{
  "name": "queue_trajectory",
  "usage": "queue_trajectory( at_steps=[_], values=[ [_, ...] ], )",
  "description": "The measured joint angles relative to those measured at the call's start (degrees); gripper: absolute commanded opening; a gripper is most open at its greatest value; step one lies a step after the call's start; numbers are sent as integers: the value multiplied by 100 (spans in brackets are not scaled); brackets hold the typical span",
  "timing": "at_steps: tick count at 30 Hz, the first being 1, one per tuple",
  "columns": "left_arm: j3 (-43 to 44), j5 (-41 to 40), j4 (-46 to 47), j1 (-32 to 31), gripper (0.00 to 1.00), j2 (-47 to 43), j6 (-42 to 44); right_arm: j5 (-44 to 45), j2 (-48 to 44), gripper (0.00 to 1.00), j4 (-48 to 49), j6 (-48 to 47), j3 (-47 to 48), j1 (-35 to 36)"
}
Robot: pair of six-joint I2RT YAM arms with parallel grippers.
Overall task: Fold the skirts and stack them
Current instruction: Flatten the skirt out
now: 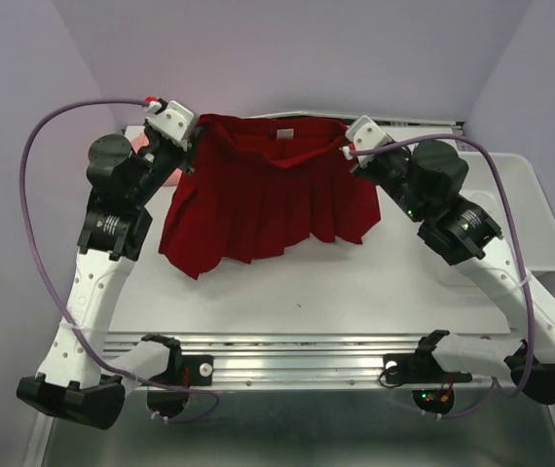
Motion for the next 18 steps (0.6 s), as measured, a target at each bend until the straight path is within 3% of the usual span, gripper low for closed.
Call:
queue_trajectory(
  at_steps=[5,15,18],
  values=[
    [-203,181,-173,-11,0,-662,39,-83,-267,1,-98,22,310,-24],
    [-1213,1541,-697,-87,0,-2914,-33,-1049,-1644,1,-811,428,-39,63],
    [-1261,1729,-868,-83,0,-3099,-190,-1172,-1670,1,-1051,579,-2,66]
  ],
)
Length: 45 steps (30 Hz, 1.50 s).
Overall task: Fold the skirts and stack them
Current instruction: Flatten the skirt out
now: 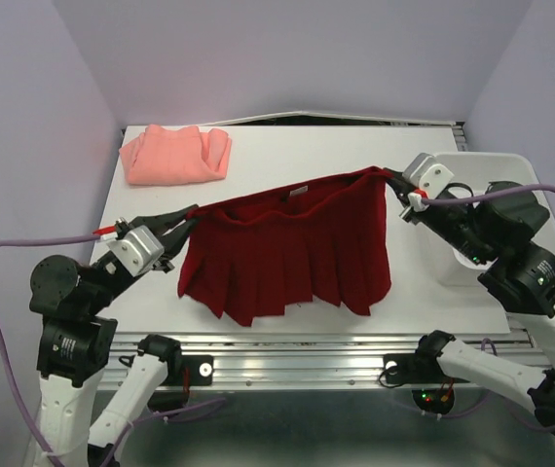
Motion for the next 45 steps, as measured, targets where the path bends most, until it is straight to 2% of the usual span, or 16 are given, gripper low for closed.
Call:
queue_trajectory(
  at_steps=[4,10,12,14,15,16,17,19,20,23,24,27,29,30,36,45],
  values=[
    [0,-37,-188,9,0,136,-275,59,50,1,-151,120,-105,-9],
    [-151,-732,-116,22,0,1182,-787,669,466,1,332,96,-1187,-50],
    [-284,-1049,13,46,5,1784,-844,874,1034,1,660,83,-1532,-166],
    [-431,-1408,229,63,21,2507,-879,938,1832,5,999,92,-1650,-426],
    [-496,-1569,396,79,36,3038,-914,942,2293,9,1167,101,-1644,-579],
    [-549,-1674,527,79,44,3445,-964,935,2771,32,1303,155,-1609,-752],
    [-570,-1757,590,76,55,3807,-975,894,3366,45,1447,223,-1532,-988],
    [-525,-2065,780,70,67,4631,-1019,1005,4284,72,1414,315,-1069,-1263],
    [-415,-2221,793,87,68,4977,-1036,1115,4813,83,1453,356,-667,-1429],
    [400,-2549,708,219,69,5958,-1078,1360,5923,88,1478,455,245,-1779],
    [680,-2588,686,269,73,6137,-1102,1403,6092,89,1451,494,446,-1840],
    [1425,-2710,647,481,73,6328,-1104,1421,6295,88,1165,610,1078,-1941],
    [1449,-2734,621,586,73,6070,-1043,1329,6214,81,1095,634,1298,-1921],
    [1316,-2710,636,623,72,5810,-964,1187,6144,74,1082,627,1344,-1910],
    [319,-2238,297,564,64,4601,-750,463,5818,53,688,605,1263,-1862],
    [-671,-1937,-439,544,59,4557,-599,-481,6251,42,-15,555,885,-1853]
  ],
)
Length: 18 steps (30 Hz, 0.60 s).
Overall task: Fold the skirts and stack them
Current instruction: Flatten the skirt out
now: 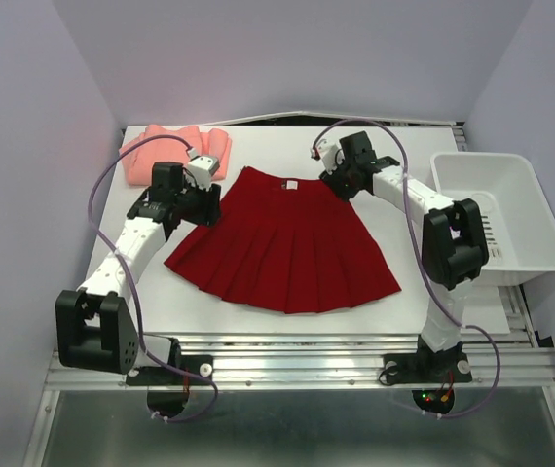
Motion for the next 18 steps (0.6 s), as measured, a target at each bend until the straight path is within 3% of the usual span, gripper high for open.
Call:
queue_trajectory(
  at_steps=[6,12,18],
  values=[
    [229,72,164,-26,59,721,35,-479,503,47,-146,-203,732,0],
    [826,131,286,-85,60,1978,-13,-638,1191,51,-168,-1132,1539,0],
    [1016,179,402,-111,60,2396,-127,-750,1836,56,-481,-1729,2129,0]
  ],
)
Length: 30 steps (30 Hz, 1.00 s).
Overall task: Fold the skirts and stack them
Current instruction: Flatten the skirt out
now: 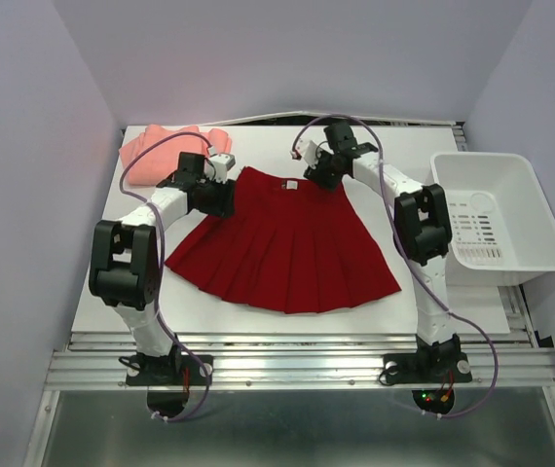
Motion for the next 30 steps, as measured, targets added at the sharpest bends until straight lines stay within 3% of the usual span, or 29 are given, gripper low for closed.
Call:
queue_trajectory(
  at_steps=[3,7,8,10,21,24,25,26,30],
  values=[
    [2,2,59,-2,60,94,-59,-17,229,56,-68,-192,208,0],
    [0,9,103,-2,60,153,-114,-39,304,43,-138,-407,208,0],
    [0,9,105,-2,60,155,-120,-70,310,24,-166,-470,210,0],
    [0,4,140,-2,60,155,-138,-118,310,1,-221,-544,214,0],
    [0,-188,175,-2,59,332,-149,-179,310,1,-352,-581,216,-74],
    [-15,-166,157,0,62,337,-142,-116,310,26,-409,-267,321,-168],
    [-42,-133,197,-2,63,319,-136,-90,323,39,-485,-61,428,-210],
    [-101,-105,245,-2,63,269,-136,-61,332,59,-555,234,608,-275],
    [-227,-181,361,-46,64,-162,-109,7,249,65,-444,1375,935,-472]
  ],
)
